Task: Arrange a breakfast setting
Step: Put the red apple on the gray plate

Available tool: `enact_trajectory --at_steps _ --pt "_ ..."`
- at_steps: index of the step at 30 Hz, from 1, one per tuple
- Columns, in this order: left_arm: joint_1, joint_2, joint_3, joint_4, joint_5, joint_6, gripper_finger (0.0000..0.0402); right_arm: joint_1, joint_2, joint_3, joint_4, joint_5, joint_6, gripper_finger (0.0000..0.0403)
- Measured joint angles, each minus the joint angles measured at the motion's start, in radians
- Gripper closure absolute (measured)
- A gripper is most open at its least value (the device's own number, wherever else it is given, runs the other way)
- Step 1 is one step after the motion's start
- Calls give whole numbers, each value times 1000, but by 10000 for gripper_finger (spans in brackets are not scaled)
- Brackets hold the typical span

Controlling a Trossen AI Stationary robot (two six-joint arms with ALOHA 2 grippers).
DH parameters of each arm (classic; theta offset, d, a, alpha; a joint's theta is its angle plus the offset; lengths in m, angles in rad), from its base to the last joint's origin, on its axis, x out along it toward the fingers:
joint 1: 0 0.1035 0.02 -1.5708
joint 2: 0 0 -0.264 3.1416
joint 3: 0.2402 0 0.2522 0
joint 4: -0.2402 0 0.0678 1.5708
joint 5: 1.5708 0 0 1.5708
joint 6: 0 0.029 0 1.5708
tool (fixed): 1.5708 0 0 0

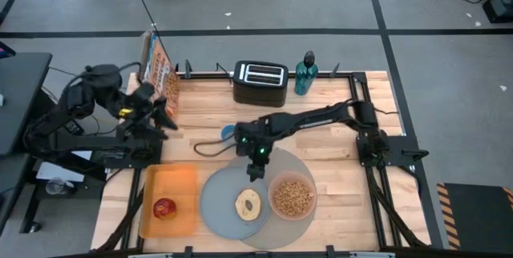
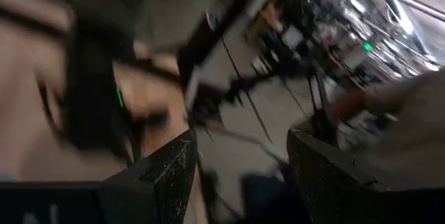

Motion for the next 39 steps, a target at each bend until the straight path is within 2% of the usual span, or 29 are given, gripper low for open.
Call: enact_trajectory --at_steps 4,8,11,14,17,24,27,30,35,39 --pt "-33 0 0 -193 36 -16 174 -13 -109 0 -54 112 0 250" --pt "-84 11 0 -356 25 15 187 -24 -245 0 -117 309 -21 251" --pt "-149 39 0 -419 -2 37 197 -35 -334 0 -149 460 -33 251" --pt "-257 73 0 -461 -67 36 205 -48 -414 1 -179 582 -33 251" --pt "-401 110 -1 -489 -179 33 213 -62 -476 1 -200 665 -34 251" --pt "-762 217 -34 -475 -397 27 219 -93 -559 1 -209 737 -43 251" --pt "-915 269 -51 -451 -480 -21 219 -103 -572 1 -208 740 -61 251" --pt "-1051 316 -60 -453 -608 -69 219 -106 -579 1 -205 741 -78 251" --pt "-1192 383 -103 -438 -789 -168 219 -118 -578 1 -201 748 -99 251" --pt "-1252 417 -181 -342 -779 -253 219 -127 -577 1 -200 748 -101 251"
